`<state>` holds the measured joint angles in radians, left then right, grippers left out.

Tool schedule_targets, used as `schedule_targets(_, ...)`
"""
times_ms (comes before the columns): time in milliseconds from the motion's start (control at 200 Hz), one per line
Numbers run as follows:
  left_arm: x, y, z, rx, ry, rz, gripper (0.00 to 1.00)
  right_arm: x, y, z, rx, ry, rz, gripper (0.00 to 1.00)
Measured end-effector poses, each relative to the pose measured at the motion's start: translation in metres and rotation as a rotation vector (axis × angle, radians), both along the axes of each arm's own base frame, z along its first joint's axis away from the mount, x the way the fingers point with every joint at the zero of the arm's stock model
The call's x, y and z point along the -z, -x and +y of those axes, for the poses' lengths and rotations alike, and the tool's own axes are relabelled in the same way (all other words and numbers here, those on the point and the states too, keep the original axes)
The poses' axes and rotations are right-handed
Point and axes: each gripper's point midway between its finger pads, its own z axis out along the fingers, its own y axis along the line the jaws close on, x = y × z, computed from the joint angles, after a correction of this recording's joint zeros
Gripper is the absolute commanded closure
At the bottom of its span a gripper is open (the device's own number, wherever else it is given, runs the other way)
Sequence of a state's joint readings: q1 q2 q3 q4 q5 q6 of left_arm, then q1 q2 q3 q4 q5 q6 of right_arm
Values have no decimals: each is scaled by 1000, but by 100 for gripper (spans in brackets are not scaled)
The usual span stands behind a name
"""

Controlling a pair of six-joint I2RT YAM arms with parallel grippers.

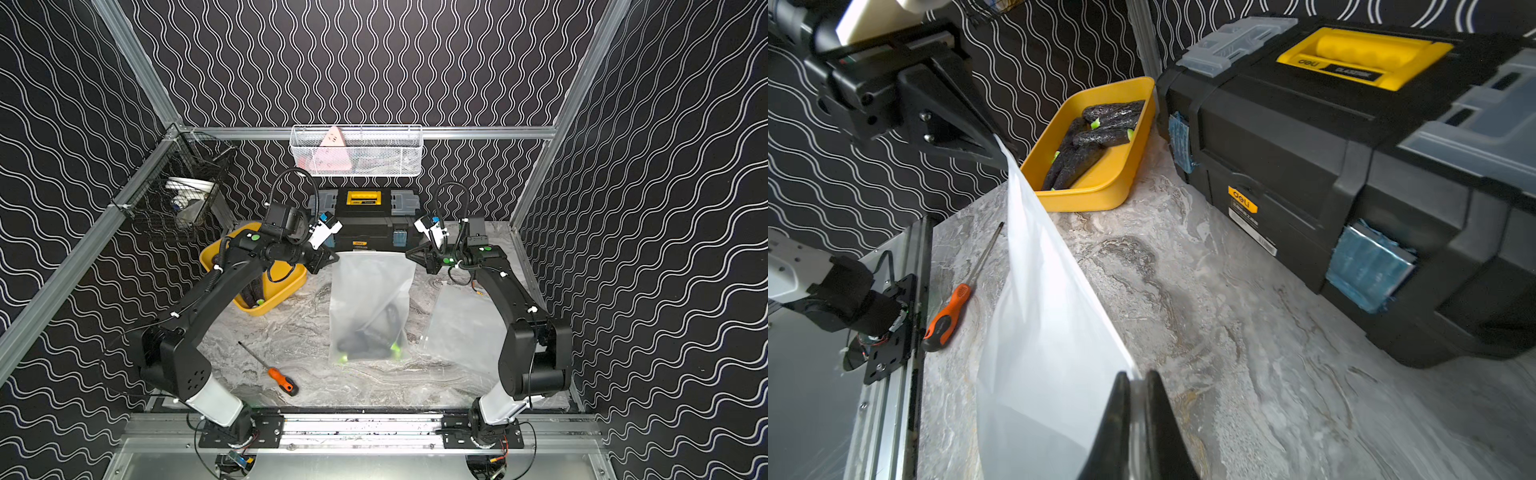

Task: Place the eggplant in a zip-top bag and seal the zipper
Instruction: Zip the zipper on the zipper food storage bag, then place the zipper food storage bag at the center of the board.

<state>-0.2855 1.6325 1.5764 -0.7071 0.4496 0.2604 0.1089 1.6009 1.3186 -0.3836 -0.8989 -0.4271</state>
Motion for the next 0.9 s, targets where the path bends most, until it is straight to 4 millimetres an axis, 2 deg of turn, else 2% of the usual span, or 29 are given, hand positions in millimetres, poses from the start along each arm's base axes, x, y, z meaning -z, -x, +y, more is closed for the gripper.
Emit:
schedule_targets(385, 3, -3, 0, -12, 2, 9, 100, 0, -2, -13, 42, 15, -3, 89)
schedule_targets(435, 5, -4, 0, -18, 6, 20, 100, 0, -3, -13, 42, 15, -3, 82)
schedule_targets(500, 12, -6, 3, -37, -15, 32, 100, 1, -5, -16, 71, 18, 11, 55)
schedule_targets(600, 25, -14, 7, -78, -29, 64, 100, -1, -12, -19, 122, -6, 11, 43)
schedule_targets(701, 37, -28, 9, -130, -48, 76, 100, -10, -27, -26, 242, -44, 25, 41)
schedule_targets(831, 61, -57, 17, -228, -102, 81, 100, -20, -43, -35, 369, -68, 45, 43)
schedule_targets(876, 70, -67, 22, -266, -126, 82, 97, -22, -45, -32, 387, -71, 52, 43)
schedule_targets(901, 76, -73, 25, -290, -144, 82, 92, -21, -45, -29, 392, -69, 57, 43)
